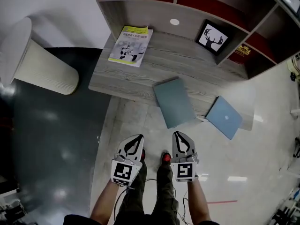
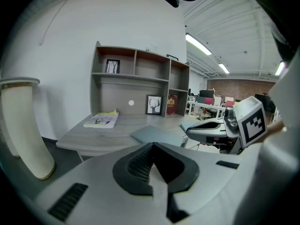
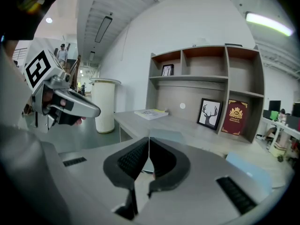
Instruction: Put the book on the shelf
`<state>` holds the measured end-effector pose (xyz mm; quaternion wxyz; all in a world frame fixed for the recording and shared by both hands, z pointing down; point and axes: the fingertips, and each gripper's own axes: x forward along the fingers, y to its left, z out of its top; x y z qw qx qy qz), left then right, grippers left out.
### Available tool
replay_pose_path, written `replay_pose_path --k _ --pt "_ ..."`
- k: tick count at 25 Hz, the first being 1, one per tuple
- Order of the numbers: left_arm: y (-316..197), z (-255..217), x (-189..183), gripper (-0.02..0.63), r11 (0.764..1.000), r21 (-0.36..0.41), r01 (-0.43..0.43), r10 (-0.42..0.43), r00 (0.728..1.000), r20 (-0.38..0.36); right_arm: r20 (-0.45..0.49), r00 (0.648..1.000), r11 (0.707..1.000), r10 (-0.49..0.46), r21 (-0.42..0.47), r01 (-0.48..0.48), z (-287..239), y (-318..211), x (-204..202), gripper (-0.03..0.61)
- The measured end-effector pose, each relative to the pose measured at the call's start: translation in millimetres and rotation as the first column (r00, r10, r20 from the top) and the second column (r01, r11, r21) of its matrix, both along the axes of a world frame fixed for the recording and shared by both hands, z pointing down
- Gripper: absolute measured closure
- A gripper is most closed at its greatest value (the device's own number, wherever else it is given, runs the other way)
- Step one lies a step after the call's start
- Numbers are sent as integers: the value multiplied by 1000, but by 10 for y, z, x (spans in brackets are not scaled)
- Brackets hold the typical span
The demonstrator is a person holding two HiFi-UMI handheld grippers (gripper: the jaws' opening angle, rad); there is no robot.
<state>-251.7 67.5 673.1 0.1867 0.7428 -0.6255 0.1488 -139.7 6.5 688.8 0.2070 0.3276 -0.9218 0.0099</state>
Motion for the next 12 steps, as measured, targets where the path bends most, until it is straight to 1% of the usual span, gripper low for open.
replay_pose_path --k 4,6,9,11,12 --pt "-7 250 -38 607 1000 -14 -10 10 1000 -2 -66 998 999 -13 29 15 304 -23 -21 549" --pt "-2 334 -45 607 1000 -20 -12 12 1000 -3 -96 995 999 -29 28 32 407 -7 -33 549" --pt "4 389 -57 607 1000 -25 -10 10 1000 -7 -121 991 997 -54 55 61 524 8 -77 548" --pt "8 389 -61 607 1000 -24 -9 9 1000 -10 -173 983 995 -57 69 70 562 -1 -100 545" --pt "12 389 -67 607 1000 -24 -8 8 1000 -11 -211 975 994 -65 67 81 585 0 -117 515"
